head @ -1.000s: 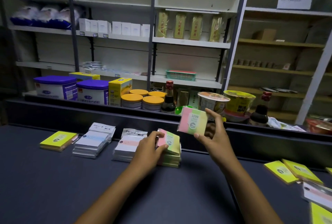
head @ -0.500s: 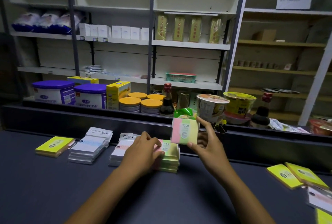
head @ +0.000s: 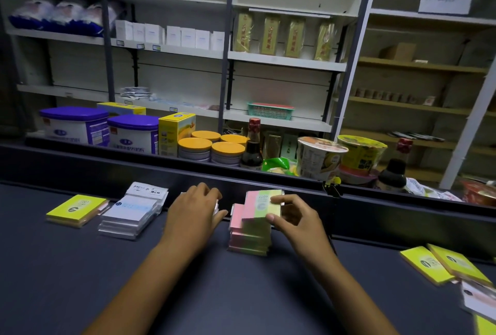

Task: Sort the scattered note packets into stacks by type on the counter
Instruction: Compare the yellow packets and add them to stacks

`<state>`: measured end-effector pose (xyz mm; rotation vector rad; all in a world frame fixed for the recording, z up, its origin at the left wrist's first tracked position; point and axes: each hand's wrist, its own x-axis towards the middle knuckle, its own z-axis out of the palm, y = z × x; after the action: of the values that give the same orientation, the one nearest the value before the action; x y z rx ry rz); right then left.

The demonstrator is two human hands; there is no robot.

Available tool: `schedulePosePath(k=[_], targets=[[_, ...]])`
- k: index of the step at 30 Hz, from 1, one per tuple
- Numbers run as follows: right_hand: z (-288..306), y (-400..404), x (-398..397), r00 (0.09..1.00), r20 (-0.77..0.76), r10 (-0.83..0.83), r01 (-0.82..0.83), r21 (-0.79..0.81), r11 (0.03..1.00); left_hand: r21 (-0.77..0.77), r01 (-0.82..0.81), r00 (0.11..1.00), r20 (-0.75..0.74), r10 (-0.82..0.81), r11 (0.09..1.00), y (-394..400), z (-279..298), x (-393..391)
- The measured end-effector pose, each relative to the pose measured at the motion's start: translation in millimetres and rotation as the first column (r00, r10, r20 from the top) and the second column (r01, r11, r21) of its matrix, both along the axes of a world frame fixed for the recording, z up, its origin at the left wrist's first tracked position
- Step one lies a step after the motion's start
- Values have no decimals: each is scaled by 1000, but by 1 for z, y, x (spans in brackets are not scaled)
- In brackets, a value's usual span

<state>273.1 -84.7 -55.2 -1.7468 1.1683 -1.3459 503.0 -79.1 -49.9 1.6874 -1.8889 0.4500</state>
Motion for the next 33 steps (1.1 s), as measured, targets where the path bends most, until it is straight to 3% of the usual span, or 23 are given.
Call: schedulePosePath(k=[10,17,21,24,27,33], targets=[[-16,3,8,903,-405,-143,76,-177,981,46,-11,1000,11,10,999,2,-6,1],[-24,6,7,863,-487,-135,66,-157,985,60,13,999,-50,-10,998,3,-5,0],[-18,13,-1,890,-447,-91,34,-134,990,51,31,996,-81,-27,998,6,-3,-2],[-11,19,-12,880,-450,-153,80,-177,981,20,68,992,-110,-65,998,7,0,-6],[-10,31,-28,795,-560,-234,145,-199,969,-25,132,981,-139,-135,991,12,3,-15],[-2,76,-67,542,-787,-295,271,-169,948,-46,296,945,-129,-300,954,26,5,-44]])
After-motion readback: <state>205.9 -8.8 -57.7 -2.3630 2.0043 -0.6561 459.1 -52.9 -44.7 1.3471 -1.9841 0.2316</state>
